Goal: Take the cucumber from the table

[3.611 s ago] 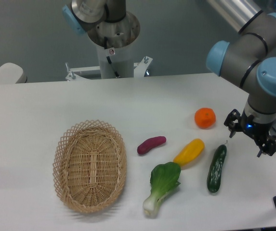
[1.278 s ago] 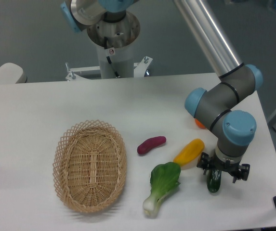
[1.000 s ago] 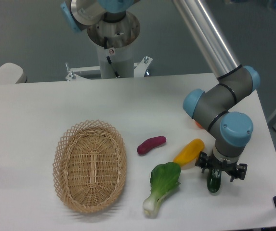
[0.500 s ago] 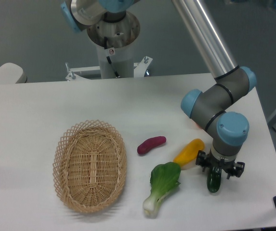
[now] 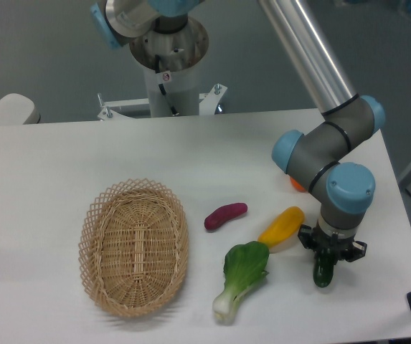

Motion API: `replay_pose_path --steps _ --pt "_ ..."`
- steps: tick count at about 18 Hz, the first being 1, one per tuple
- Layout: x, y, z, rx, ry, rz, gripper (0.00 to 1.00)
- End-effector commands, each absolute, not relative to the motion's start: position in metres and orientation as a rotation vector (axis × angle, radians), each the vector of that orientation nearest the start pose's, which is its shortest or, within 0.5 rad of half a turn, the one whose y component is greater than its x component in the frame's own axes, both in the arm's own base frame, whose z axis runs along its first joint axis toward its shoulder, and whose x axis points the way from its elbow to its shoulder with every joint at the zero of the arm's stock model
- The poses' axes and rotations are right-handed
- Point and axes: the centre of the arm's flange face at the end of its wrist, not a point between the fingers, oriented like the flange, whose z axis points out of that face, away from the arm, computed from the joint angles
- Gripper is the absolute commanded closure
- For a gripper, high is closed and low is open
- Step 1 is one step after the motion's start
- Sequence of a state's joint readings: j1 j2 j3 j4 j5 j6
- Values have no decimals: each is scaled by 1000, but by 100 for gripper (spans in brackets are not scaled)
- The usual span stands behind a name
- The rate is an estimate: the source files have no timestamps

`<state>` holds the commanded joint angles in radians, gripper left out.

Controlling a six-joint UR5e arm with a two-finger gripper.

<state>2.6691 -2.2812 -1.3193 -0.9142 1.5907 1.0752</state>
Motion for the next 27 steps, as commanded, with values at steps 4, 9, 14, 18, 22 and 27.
replay_pose_path --steps 4,9,14,18,22,27 --pt "-595 466 299 -3052 48 292 82" --pt "-527 506 357 -3059 197 240 82" --pt "-461 536 390 -3067 307 186 82" --pt "-427 555 393 -3073 222 167 82" --pt "-417 563 383 -3092 213 164 82" --pt "-417 562 383 -3095 216 162 82"
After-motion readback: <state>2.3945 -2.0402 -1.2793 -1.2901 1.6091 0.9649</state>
